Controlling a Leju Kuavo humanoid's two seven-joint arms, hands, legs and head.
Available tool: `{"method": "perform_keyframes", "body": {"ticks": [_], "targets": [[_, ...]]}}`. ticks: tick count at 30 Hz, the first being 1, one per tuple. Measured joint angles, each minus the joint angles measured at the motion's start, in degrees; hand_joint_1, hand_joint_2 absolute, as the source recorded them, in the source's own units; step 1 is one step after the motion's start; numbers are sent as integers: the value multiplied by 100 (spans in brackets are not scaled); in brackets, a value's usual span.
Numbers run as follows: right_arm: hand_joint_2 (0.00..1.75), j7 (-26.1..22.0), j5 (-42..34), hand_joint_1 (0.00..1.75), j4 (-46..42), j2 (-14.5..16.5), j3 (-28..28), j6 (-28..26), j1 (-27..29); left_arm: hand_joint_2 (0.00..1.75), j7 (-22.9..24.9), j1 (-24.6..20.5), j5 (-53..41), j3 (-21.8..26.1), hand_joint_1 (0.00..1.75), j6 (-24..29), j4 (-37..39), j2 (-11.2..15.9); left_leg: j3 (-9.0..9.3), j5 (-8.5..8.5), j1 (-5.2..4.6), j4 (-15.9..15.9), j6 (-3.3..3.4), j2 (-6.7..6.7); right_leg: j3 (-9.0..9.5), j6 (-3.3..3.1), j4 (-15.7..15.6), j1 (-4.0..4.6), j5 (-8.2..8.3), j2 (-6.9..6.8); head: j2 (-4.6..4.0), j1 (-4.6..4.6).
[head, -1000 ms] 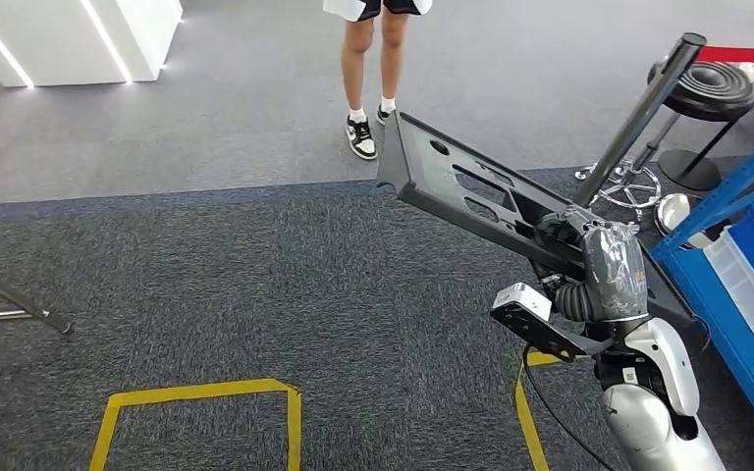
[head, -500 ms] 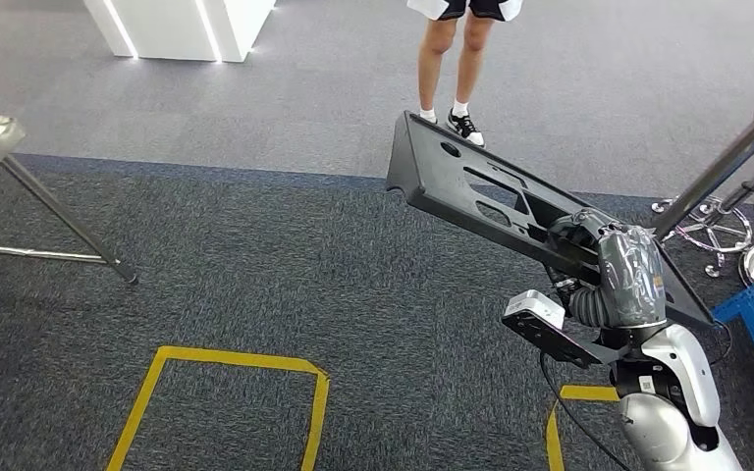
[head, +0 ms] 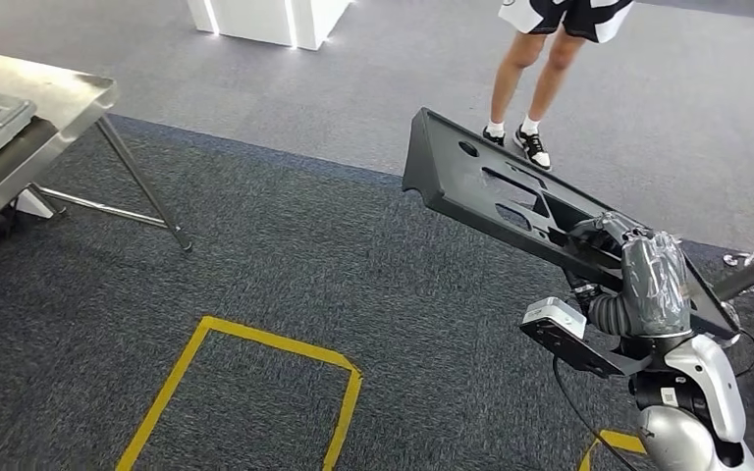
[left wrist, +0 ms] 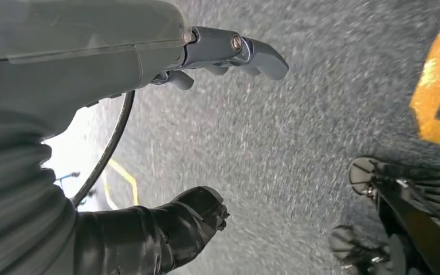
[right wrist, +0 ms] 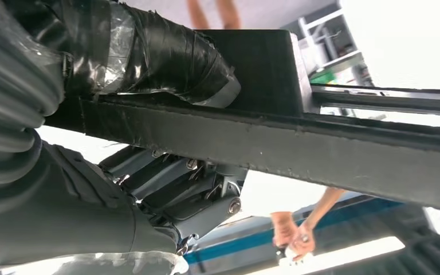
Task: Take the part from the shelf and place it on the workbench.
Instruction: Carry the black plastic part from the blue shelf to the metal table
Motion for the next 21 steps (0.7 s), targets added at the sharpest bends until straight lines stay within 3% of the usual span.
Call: {"method": "perform_keyframes", "body": {"ticks": [2,3,4,6,8,10,12,13,14,15,17,18,19,21], "targets": [[175,-12,-16,175,-39,-19,-23,-10,15,175,-23,-1,-14,-21,0,4,0,1,-24,-26,-4,64,-33,-156,303,-31,-709,-4,315,237,0,-1],[175,-17,-20,175,-53,-26,-32,-15,22,175,-29,1,-17,-26,0,7,0,1,-48,-32,-2,87,-58,-225,384,-40,-907,-1,369,315,0,-1],[175,-20,-24,175,-64,-32,-38,-19,28,175,-31,8,-19,-30,0,10,0,1,-74,-28,5,96,-88,-295,410,-51,-977,8,359,339,0,0],[175,-22,-28,175,-86,-37,-48,-23,31,175,-32,35,-20,-36,0,16,1,4,-115,-15,20,91,-147,-390,423,-94,-1022,6,381,194,0,1],[175,-24,-32,175,-108,-37,-60,-26,30,175,-32,49,-20,-38,0,25,2,9,-214,-132,4,273,-194,-144,466,-172,-1095,-11,410,40,0,-9],[175,-25,-35,175,-123,-37,-80,-29,35,175,-36,39,-19,-40,0,38,2,12,-516,-463,6,885,-235,252,497,-230,-1142,1,417,-125,0,-22],[175,-25,-36,175,-129,-38,-95,-27,38,175,-45,27,-19,-45,0,48,2,14,-867,-735,43,1569,-275,391,501,-241,-1144,18,400,-297,0,-26],[175,-25,-36,175,-129,-38,-96,-25,38,175,-51,23,-19,-49,0,51,2,13,-934,-738,59,1696,-290,410,506,-237,-1143,20,389,-381,0,-26],[175,-25,-36,175,-129,-38,-97,-24,38,175,-56,21,-17,-51,0,51,2,13,-864,-619,72,1567,-299,438,520,-227,-1141,20,373,-464,0,-27],[175,-25,-35,175,-129,-38,-97,-23,38,175,-60,22,-15,-54,0,51,2,13,-688,-431,80,1243,-300,497,541,-212,-1138,19,354,-541,0,-26],[175,-25,-33,175,-129,-38,-103,-23,36,175,-65,18,-11,-56,0,52,2,14,-249,-130,55,433,-272,756,590,-159,-1127,31,302,-678,0,-25],[175,-25,-31,175,-129,-39,-107,-23,34,175,-66,18,-11,-56,0,55,2,15,-124,-76,30,197,-245,840,608,-126,-1121,41,278,-735,0,-24],[175,-24,-28,175,-129,-41,-110,-22,31,175,-66,19,-10,-59,0,58,2,15,-73,-77,2,86,-217,876,624,-93,-1118,52,256,-794,0,-21],[175,-21,-14,175,-129,-47,-112,-20,20,175,-63,30,-8,-69,0,73,2,19,-65,-84,-23,57,-152,728,663,-23,-1124,51,217,-908,0,-20]]}}
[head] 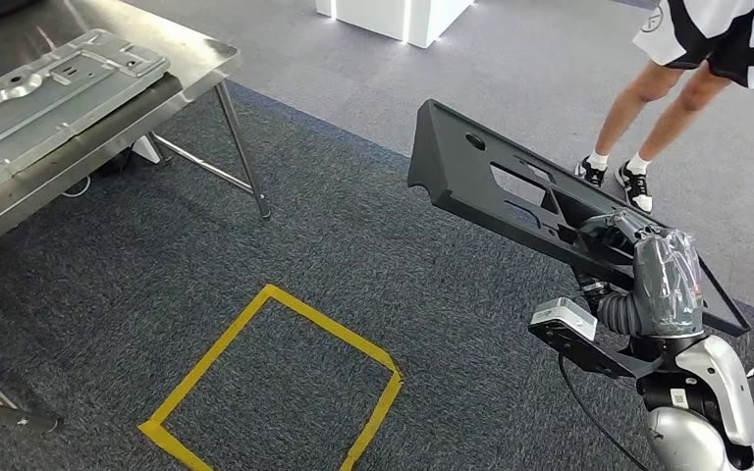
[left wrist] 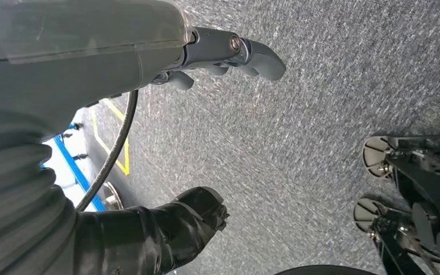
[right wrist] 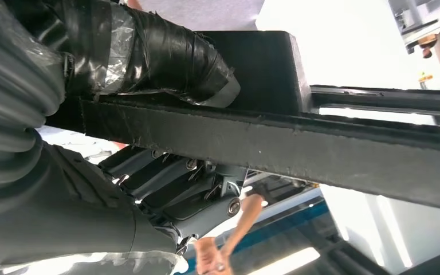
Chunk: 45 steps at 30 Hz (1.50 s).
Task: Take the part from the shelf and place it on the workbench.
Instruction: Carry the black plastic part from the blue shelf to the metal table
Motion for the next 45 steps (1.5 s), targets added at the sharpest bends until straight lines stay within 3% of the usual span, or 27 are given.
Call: {"method": "perform_keyframes", "body": {"ticks": [1,3,5,7,8,9,11,13,14,16,18,20,22,23,25,27,29,31,32,34,36,38,39,40,43,44,45], "targets": [[175,3,7,175,0,-2,-1,2,-8,175,2,4,3,-8,0,7,0,2,23,3,5,-28,32,-76,12,33,29,-18,-36,58,0,3],[175,7,18,175,-5,-19,-5,2,-23,175,3,-4,8,-26,0,15,0,3,90,9,35,-79,109,-217,-123,67,374,-55,-237,420,0,5],[175,10,22,175,-10,-41,-11,3,-20,175,3,-20,10,-44,0,19,0,3,126,-9,38,-84,163,-353,-524,64,1117,-60,-541,766,0,8],[175,16,23,175,-9,-52,-13,4,-10,175,2,-34,11,-57,0,24,0,3,167,-48,26,-73,187,-525,-889,66,1635,-54,-599,828,0,9],[175,19,24,175,-9,-55,-14,4,-8,175,2,-38,11,-62,0,24,0,3,200,-79,21,-63,189,-619,-938,61,1601,-53,-452,838,0,10],[175,20,24,175,-9,-60,-14,4,-8,175,1,-39,13,-67,0,25,0,2,246,-119,21,-47,181,-714,-874,53,1341,-55,-199,868,0,10],[175,22,24,175,-6,-70,-15,5,-9,175,-4,-34,14,-78,0,25,2,1,316,-216,28,-1,140,-883,-626,33,653,-69,232,1117,0,10],[175,26,25,175,-7,-87,-21,8,-15,175,-13,-31,18,-86,0,24,7,1,288,-274,55,42,72,-1035,-457,16,268,-73,277,1366,1,19],[175,30,27,175,-8,-95,-24,12,-19,175,-19,-28,22,-89,0,23,9,0,253,-283,73,44,34,-1113,-428,-1,221,-64,223,1395,2,24],[175,33,36,175,-13,-104,-27,17,-39,175,-29,-20,30,-93,0,19,9,-2,244,-304,94,29,-32,-1191,-328,-56,130,-63,167,1245,4,32],[175,35,40,175,-15,-105,-28,18,-53,175,-40,-24,31,-95,0,14,9,-5,156,-407,71,285,-85,-873,-140,-130,9,-72,123,1065,7,5],[175,38,41,175,-15,-108,-30,21,-54,175,-49,-35,30,-97,0,14,9,-6,-246,-616,69,964,-125,-448,43,-178,-70,-45,42,869,9,-23],[175,40,41,175,-14,-112,-31,30,-56,175,-54,-40,30,-98,0,14,9,-8,-723,-670,78,1537,-142,-323,187,-184,-85,-20,-79,674,10,-23],[175,42,41,175,-13,-113,-31,34,-59,175,-55,-34,30,-99,0,14,9,-9,-838,-532,79,1556,-137,-304,269,-183,-85,-10,-150,583,11,-25],[175,57,41,175,-13,-117,-32,44,-79,175,-58,-4,30,-100,0,14,9,-10,-751,24,67,986,-80,-212,468,-173,-88,13,-311,420,11,-25],[175,73,39,175,-10,-129,-39,64,-105,175,-62,23,31,-101,0,16,15,-3,-514,333,-5,416,26,23,613,-129,-114,30,-455,295,11,-12],[175,85,31,175,-8,-150,-49,98,-130,175,-65,30,32,-102,0,19,21,8,-392,254,-97,252,112,128,710,-54,-154,29,-533,183,11,9],[175,105,16,175,-8,-170,-60,136,-174,175,-67,31,32,-104,0,21,23,25,-268,172,-116,123,176,-12,761,24,-32,1,-484,150,11,16],[175,114,10,175,-5,-180,-67,151,-198,175,-67,31,32,-105,0,21,23,34,-166,140,-102,51,215,-88,695,47,184,-16,-420,251,12,16],[175,126,1,175,-1,-207,-86,161,-240,175,-67,12,32,-108,0,22,23,40,61,79,-69,-72,273,-226,289,66,859,-48,-391,581,13,20],[175,136,-3,175,12,-239,-111,179,-262,175,-67,-13,33,-113,0,22,22,41,230,-12,-50,-120,293,-383,-250,87,1465,-62,-664,798,13,25],[175,165,11,175,37,-266,-126,237,-308,175,-67,-20,39,-127,0,10,22,39,411,-137,-26,-128,271,-574,-652,134,1601,-88,-977,830,13,26],[175,186,24,175,55,-278,-127,278,-355,175,-67,-19,44,-136,0,1,22,37,515,-213,-10,-126,248,-668,-760,161,1465,-106,-978,837,13,26],[175,212,35,175,71,-291,-127,319,-414,175,-67,-17,50,-145,0,-7,22,36,617,-294,8,-119,215,-755,-809,191,1208,-130,-777,877,13,26],[175,276,61,175,151,-330,-125,437,-596,175,-68,-10,69,-168,0,-21,34,36,722,-528,54,-64,93,-981,-903,238,353,-200,444,1237,13,20],[175,300,78,175,182,-345,-122,488,-664,175,-66,-17,78,-174,0,-26,39,35,715,-558,74,-59,48,-1039,-929,204,227,-196,659,1299,13,20],[175,326,100,175,210,-363,-118,539,-748,175,-65,-27,89,-180,0,-31,42,37,717,-555,86,-63,5,-1080,-921,140,198,-179,662,1265,13,16]]}}
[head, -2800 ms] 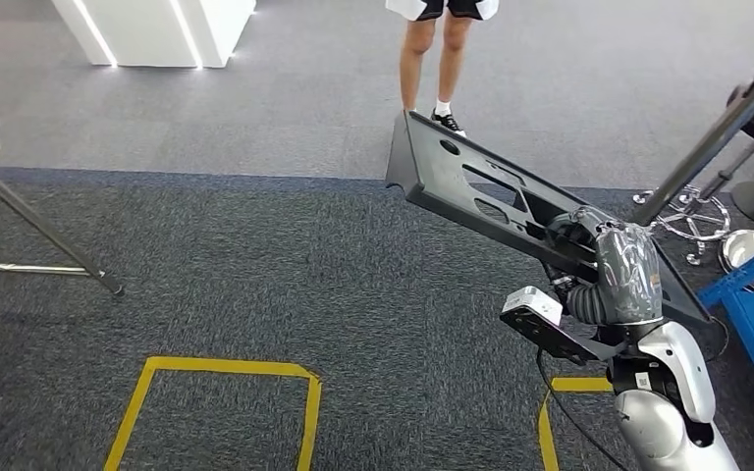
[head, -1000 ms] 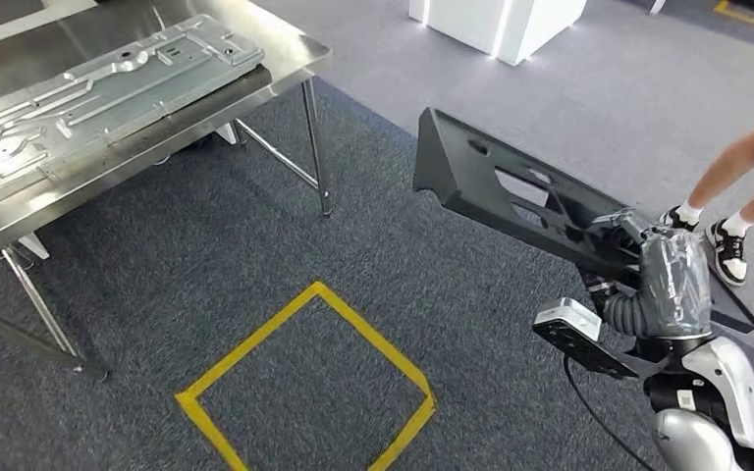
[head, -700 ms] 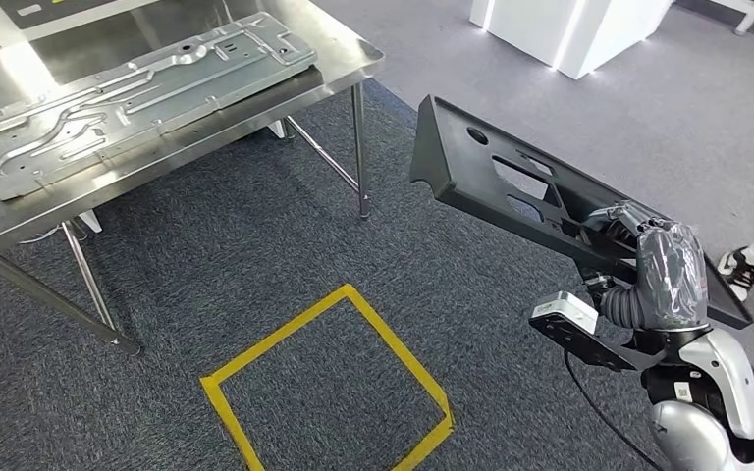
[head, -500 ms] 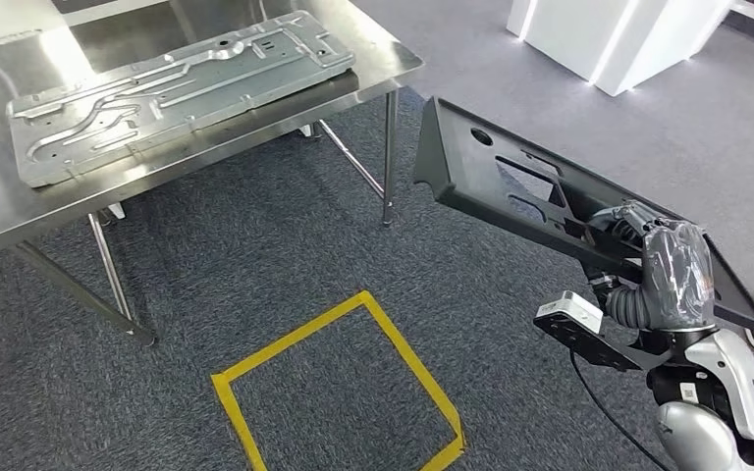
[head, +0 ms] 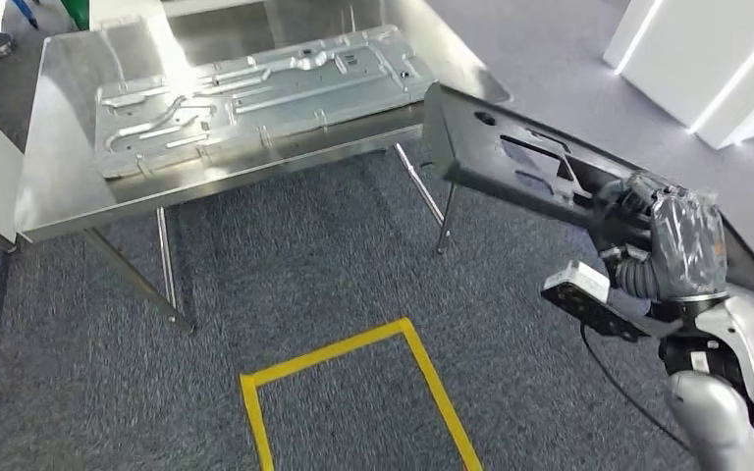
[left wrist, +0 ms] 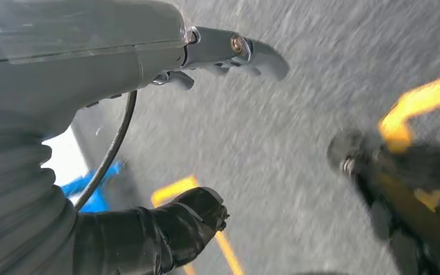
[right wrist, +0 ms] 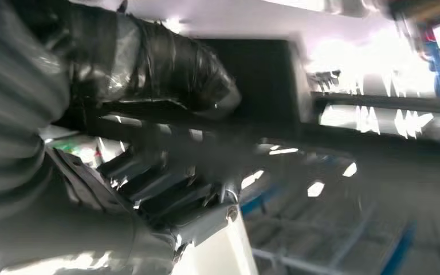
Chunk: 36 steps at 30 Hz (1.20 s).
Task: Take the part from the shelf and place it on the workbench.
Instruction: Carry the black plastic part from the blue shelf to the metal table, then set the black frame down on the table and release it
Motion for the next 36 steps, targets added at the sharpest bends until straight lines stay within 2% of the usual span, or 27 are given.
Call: {"method": "perform_keyframes", "body": {"ticks": [1,2,4,5,7,8,9,10,12,13,14,16,17,18,20,22,23,24,25,26,27,29,30,31,32,34,36], "targets": [[175,25,21,175,18,-15,4,45,-88,175,2,-6,12,-3,0,-7,1,8,-7,24,12,2,-34,-13,58,-61,-27,6,-21,-71,0,3],[175,45,43,175,37,-28,7,83,-188,175,4,-2,25,-5,0,-14,1,14,-36,90,16,110,-66,72,138,-121,-70,12,-56,-144,0,8],[175,69,67,175,69,-44,9,141,-358,175,6,-14,42,-11,0,-23,1,28,-359,160,7,675,-113,407,355,-209,-151,30,-157,-295,0,-3],[175,78,75,175,87,-50,10,165,-425,175,7,-23,46,-14,0,-25,0,28,-616,100,3,1047,-136,593,458,-237,-178,54,-226,-379,0,-9],[175,91,86,175,120,-58,16,199,-517,175,7,-33,49,-21,0,-28,0,30,-1098,-252,3,1548,-161,752,660,-265,-200,98,-383,-549,0,-12],[175,97,92,175,135,-58,19,211,-554,175,7,-30,50,-24,0,-32,1,30,-1236,-386,2,1575,-157,770,769,-273,-203,117,-468,-628,0,-13],[175,103,97,175,149,-58,21,218,-587,175,7,-20,51,-27,0,-36,1,31,-1301,-399,-6,1448,-135,783,887,-279,-204,140,-558,-706,0,-12],[175,107,100,175,159,-58,22,220,-618,175,8,-5,52,-29,0,-39,2,31,-1299,-253,-22,1186,-84,816,1006,-284,-206,165,-648,-779,0,-13],[175,110,103,175,183,-58,27,223,-665,175,9,38,54,-31,0,-43,2,46,-1223,439,-98,546,84,997,1214,-277,-215,211,-833,-907,0,-8],[175,111,106,175,195,-61,32,228,-684,175,10,54,55,-32,0,-45,3,54,-1174,710,-136,343,147,1080,1297,-257,-223,226,-915,-960,0,-6],[175,116,114,175,206,-63,40,239,-703,175,11,60,57,-32,0,-47,3,62,-1134,882,-170,236,186,1125,1385,-228,-236,235,-979,-1012,0,-3],[175,142,161,175,225,-68,74,296,-792,175,15,57,76,-33,0,-52,2,76,-1008,839,-182,172,206,1025,1488,-151,-139,229,-959,-1074,0,-3],[175,163,203,175,243,-64,105,345,-874,175,16,55,91,-33,0,-60,2,85,-914,820,-175,110,223,953,1454,-121,32,211,-886,-1028,0,0],[175,190,256,175,271,-59,152,400,-988,175,20,49,109,-33,0,-72,2,95,-811,798,-159,47,243,886,1317,-101,305,191,-805,-908,0,3],[175,266,368,175,376,-35,305,512,-1261,175,34,8,146,-33,0,-103,2,113,-638,746,-128,-41,273,762,856,-80,951,151,-842,-605,0,10],[175,349,451,175,513,2,520,590,-1496,175,55,-39,180,-33,0,-128,2,127,-524,653,-103,-53,273,606,391,-50,1364,126,-1224,-467,0,10],[175,378,472,175,574,21,619,615,-1584,175,64,-48,191,-33,0,-136,2,130,-455,593,-91,-52,258,518,229,-27,1409,112,-1428,-456,0,10],[175,402,484,175,628,42,709,634,-1660,175,77,-48,201,-33,0,-140,2,132,-373,526,-77,-48,238,427,122,3,1338,93,-1544,-453,0,10],[175,425,488,175,678,63,777,648,-1733,175,89,-46,208,-33,0,-143,2,132,-284,451,-60,-39,211,336,68,40,1155,70,-1499,-441,0,10],[175,443,488,175,735,82,834,658,-1810,175,98,-37,209,-33,0,-143,2,135,-214,367,-43,-22,176,250,45,82,875,38,-1234,-383,0,12],[175,461,487,175,809,99,895,667,-1891,175,105,-32,211,-33,0,-143,2,143,-150,274,-30,32,134,171,21,111,543,4,-797,-284,0,14],[175,488,474,175,956,135,1006,701,-2050,175,108,-22,217,-33,0,-143,2,157,-131,113,-14,99,41,24,19,76,154,-11,-141,-135,0,11],[175,502,469,175,1016,154,1052,721,-2110,175,106,-20,221,-33,0,-144,2,162,-126,74,-4,137,2,-21,21,14,95,0,-31,-141,0,12],[175,517,467,175,1056,177,1089,741,-2166,175,103,-19,226,-33,0,-144,2,163,-149,68,6,146,-28,-53,61,-55,115,18,-85,-203,0,12],[175,541,469,175,1084,199,1115,763,-2229,175,102,-22,233,-33,0,-144,2,166,-171,94,15,218,-55,-12,103,-111,94,23,-108,-261,0,15],[175,620,443,175,1156,240,1179,875,-2399,175,99,-38,259,-33,0,-143,2,171,-394,201,13,625,-115,289,249,-210,37,22,-192,-367,0,11],[175,746,365,175,1259,255,1262,1066,-2547,175,107,-58,296,-33,0,-143,2,179,-849,96,13,1275,-187,649,426,-268,-16,43,-311,-456,0,2]]}}
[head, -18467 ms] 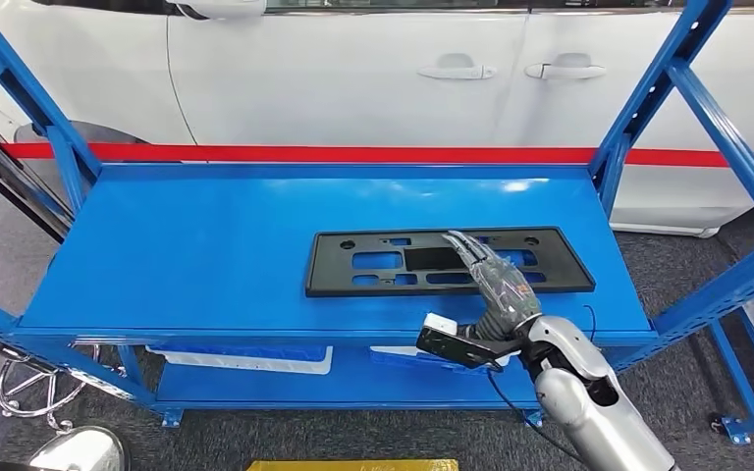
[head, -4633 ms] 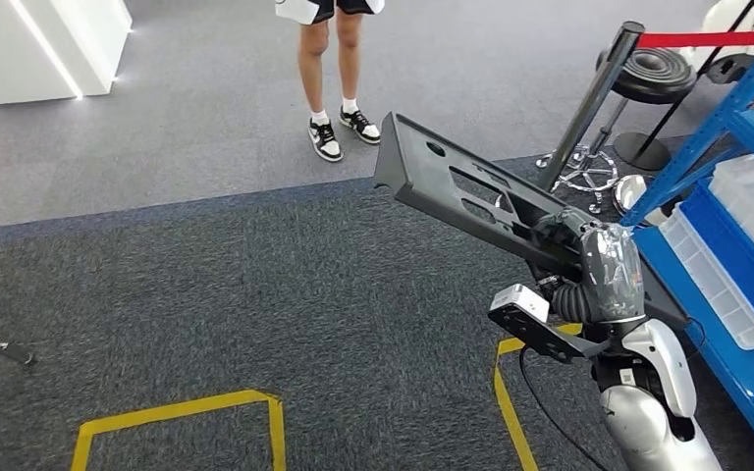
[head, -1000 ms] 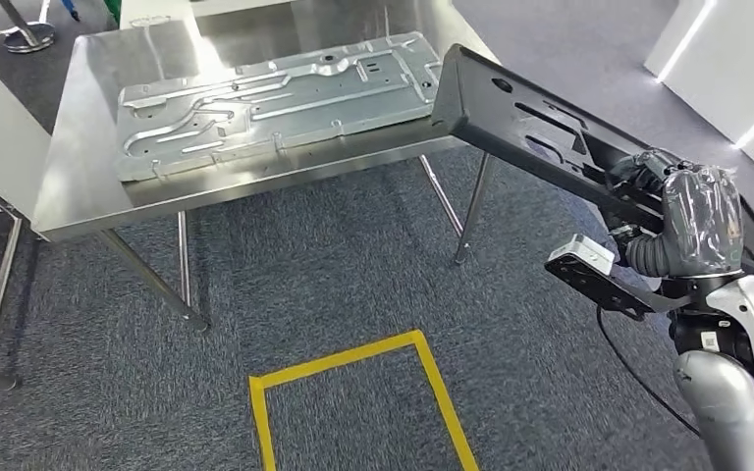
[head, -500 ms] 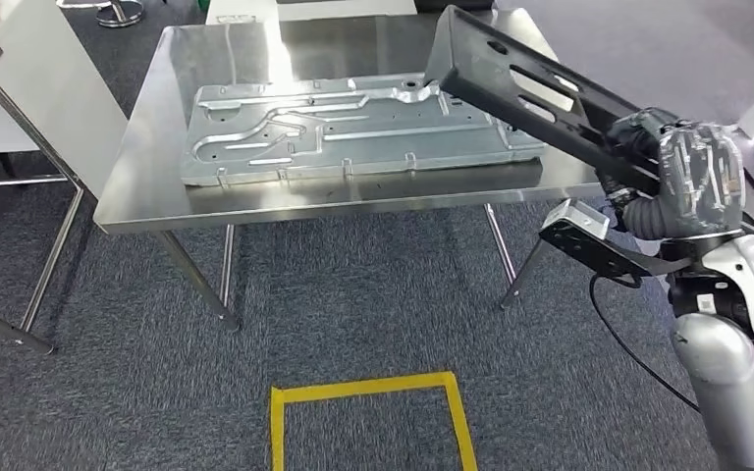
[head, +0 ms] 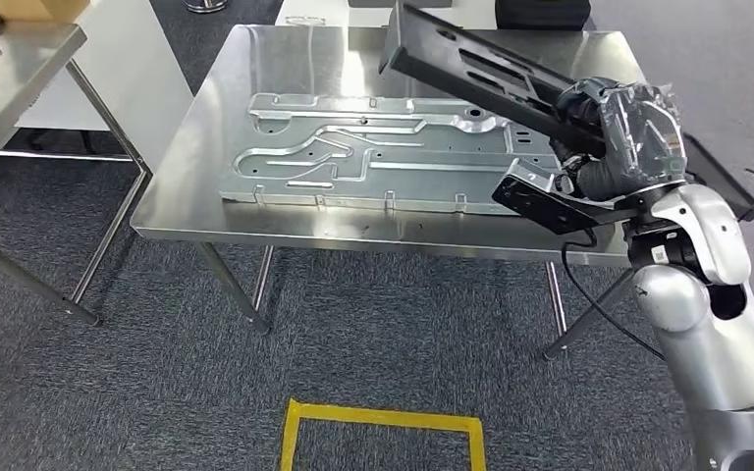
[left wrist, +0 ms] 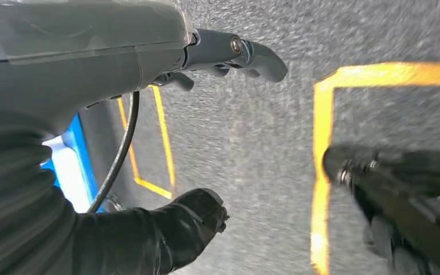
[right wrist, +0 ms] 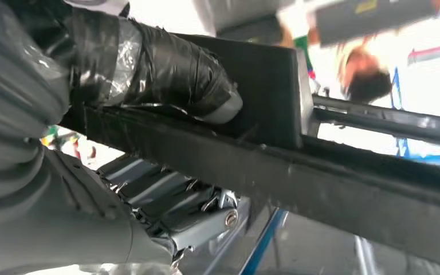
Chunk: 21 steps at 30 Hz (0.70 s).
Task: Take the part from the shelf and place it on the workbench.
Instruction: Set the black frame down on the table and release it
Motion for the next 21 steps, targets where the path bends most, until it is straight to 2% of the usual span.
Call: {"method": "perform_keyframes", "body": {"ticks": [1,2,3,4,5,6,7,8,9,11,12,13,14,15,17,18,19,20,21], "targets": [[175,66,-37,175,56,3,45,81,-47,175,5,-6,15,0,0,0,0,3,-242,-158,6,261,-23,85,89,-11,-15,10,-68,-37,0,1],[175,119,-59,175,110,8,86,133,-77,175,10,-7,26,0,0,0,0,5,-427,-311,9,393,-34,118,183,-16,-23,15,-140,-69,0,1],[175,159,-72,175,152,15,119,164,-100,175,13,2,32,0,0,0,0,6,-538,-378,10,368,-35,129,284,-15,-26,17,-217,-93,0,1],[175,187,-89,175,190,25,149,186,-126,175,16,14,34,-1,0,0,0,7,-576,-306,10,185,-25,133,393,-12,-27,18,-298,-110,0,1],[175,208,-110,175,224,37,174,209,-154,175,20,34,37,-1,0,0,1,7,-556,-55,8,-138,2,139,506,-6,-31,20,-384,-125,0,1],[175,228,-131,175,260,47,197,238,-183,175,25,61,40,-1,0,0,2,9,-522,322,1,-501,39,151,602,5,-31,25,-464,-133,0,1],[175,247,-147,175,301,63,231,277,-216,175,30,78,44,-1,0,-1,3,11,-485,627,-15,-789,78,168,682,30,-42,36,-537,-132,0,1],[175,269,-156,175,343,75,265,322,-248,175,34,85,50,-1,0,-2,3,14,-451,854,-34,-970,117,182,744,66,-66,45,-596,-130,0,2],[175,290,-158,175,384,87,299,361,-276,175,39,83,57,-1,0,-3,3,16,-427,936,-52,-1047,150,183,796,104,-81,58,-622,-128,0,2],[175,322,-162,175,437,105,355,405,-335,175,45,56,74,-1,0,-4,2,20,-306,876,-53,-1117,213,159,815,178,-13,59,-557,-122,0,2],[175,328,-164,175,456,111,375,410,-365,175,49,51,82,-1,0,-3,2,22,-223,856,-45,-1181,249,144,743,196,164,53,-471,-107,0,3],[175,329,-166,175,477,116,397,417,-404,175,50,45,91,-1,0,-3,2,23,-131,833,-38,-1234,287,132,587,207,432,44,-400,-81,0,3],[175,330,-168,175,502,120,419,425,-436,175,51,35,100,0,0,-2,2,26,-43,800,-35,-1279,318,118,372,209,765,40,-409,-54,0,5],[175,329,-169,175,530,122,441,436,-460,175,52,30,106,1,0,-1,2,25,31,753,-43,-1300,347,103,140,209,1088,48,-501,-28,0,7],[175,331,-168,175,590,127,491,464,-473,175,57,19,119,2,0,-1,2,25,172,633,-56,-1312,370,56,-280,213,1466,69,-890,-5,0,8],[175,336,-163,175,620,132,522,477,-469,175,61,18,127,2,0,-2,2,25,253,568,-66,-1311,373,32,-403,209,1463,80,-1020,-1,0,7],[175,341,-155,175,653,140,555,487,-465,175,66,18,137,2,0,-2,2,25,346,499,-80,-1310,373,10,-459,193,1313,92,-1005,2,0,7],[175,347,-144,175,684,148,588,491,-462,175,74,20,147,3,0,-2,2,25,445,428,-95,-1309,371,-4,-453,159,1032,112,-801,7,0,8],[175,353,-134,175,720,155,616,494,-459,175,83,30,156,3,0,-3,3,21,522,357,-106,-1310,368,-18,-421,108,672,137,-424,13,0,9]]}}
